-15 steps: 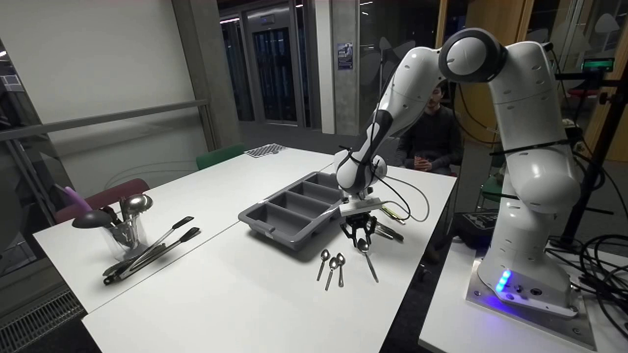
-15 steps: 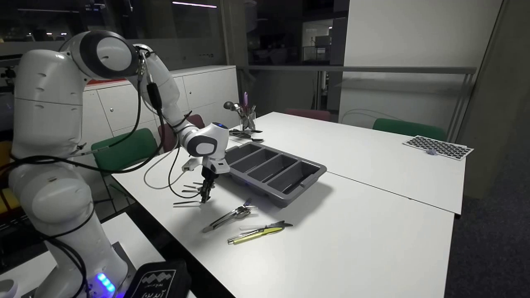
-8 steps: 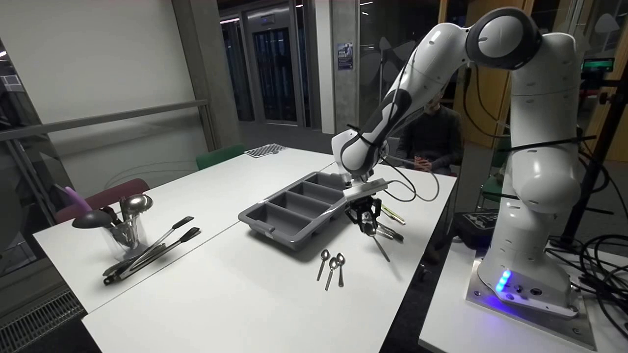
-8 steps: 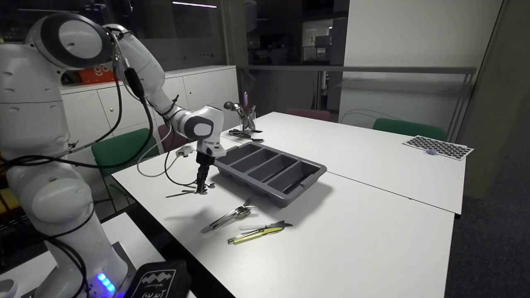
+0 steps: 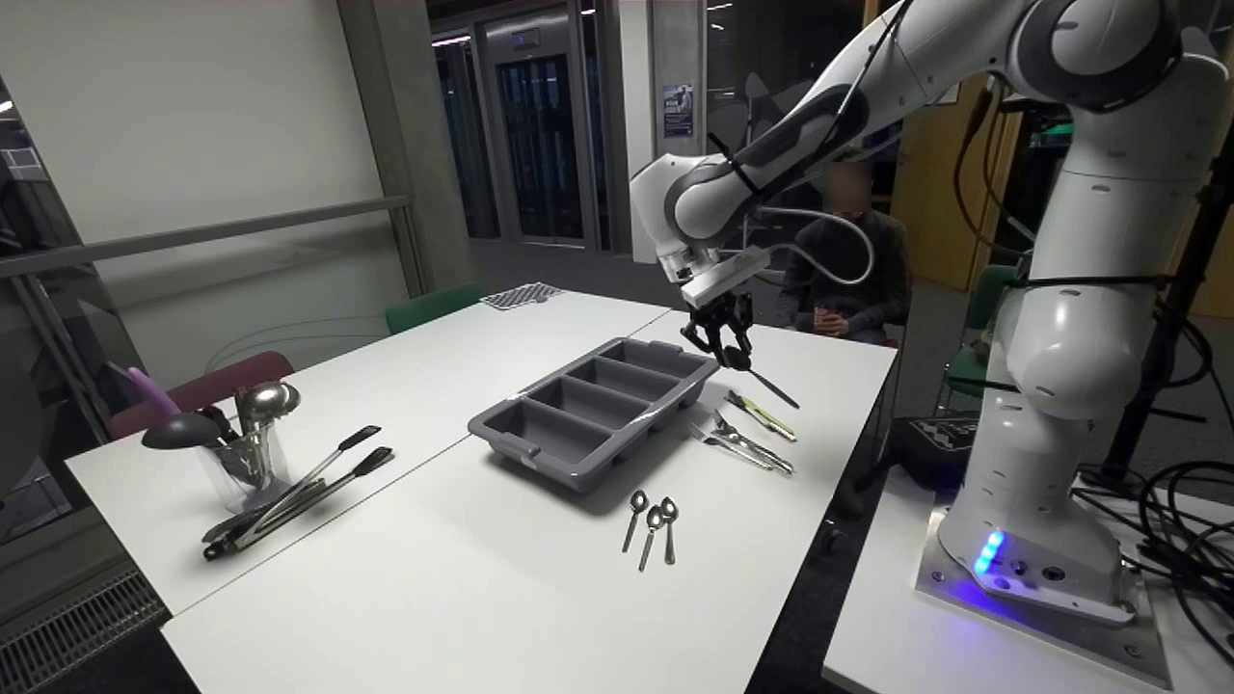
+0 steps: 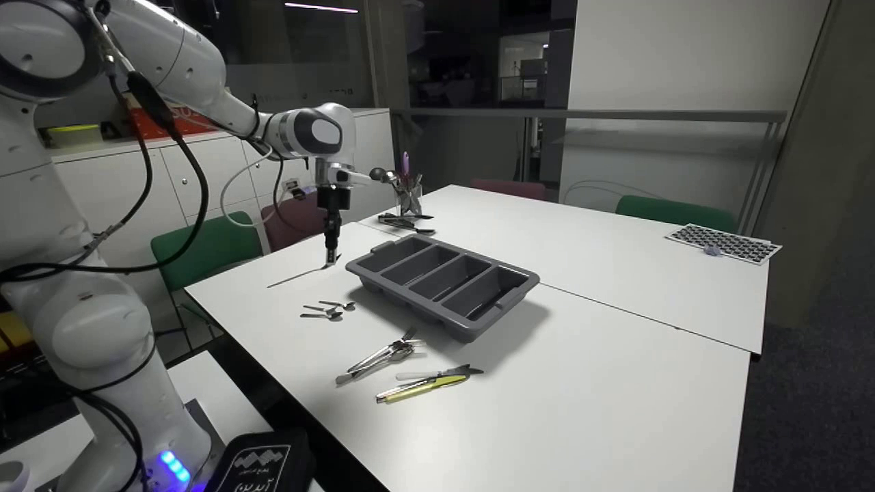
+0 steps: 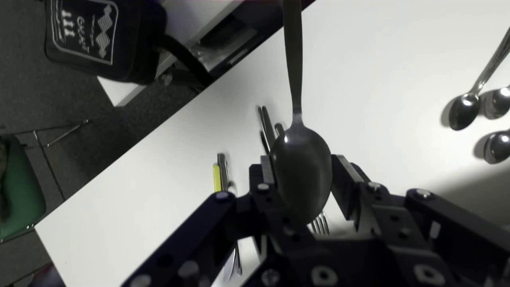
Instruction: Put one silver spoon on the cutlery holder.
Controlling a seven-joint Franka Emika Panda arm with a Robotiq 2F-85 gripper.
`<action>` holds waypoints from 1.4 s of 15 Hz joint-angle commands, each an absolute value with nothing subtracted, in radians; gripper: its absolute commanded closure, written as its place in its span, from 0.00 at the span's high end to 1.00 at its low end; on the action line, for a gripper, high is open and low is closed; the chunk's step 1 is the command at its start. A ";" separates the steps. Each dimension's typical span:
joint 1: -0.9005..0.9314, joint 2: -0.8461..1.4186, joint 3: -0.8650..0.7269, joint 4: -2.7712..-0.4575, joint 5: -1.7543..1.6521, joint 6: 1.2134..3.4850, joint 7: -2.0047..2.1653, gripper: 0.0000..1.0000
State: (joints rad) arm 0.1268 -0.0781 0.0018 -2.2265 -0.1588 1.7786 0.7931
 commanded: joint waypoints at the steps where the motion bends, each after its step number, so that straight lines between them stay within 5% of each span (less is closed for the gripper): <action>1: 0.103 -0.085 0.049 -2.152 -0.282 1.782 0.747 0.16; 12: 0.105 -0.038 0.066 -2.142 -0.352 2.223 0.454 0.16; 21: 0.103 0.027 0.058 -2.147 -0.252 2.357 0.249 0.16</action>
State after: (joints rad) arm 0.1226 0.0227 0.0540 -2.1447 -0.2937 2.3229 0.3284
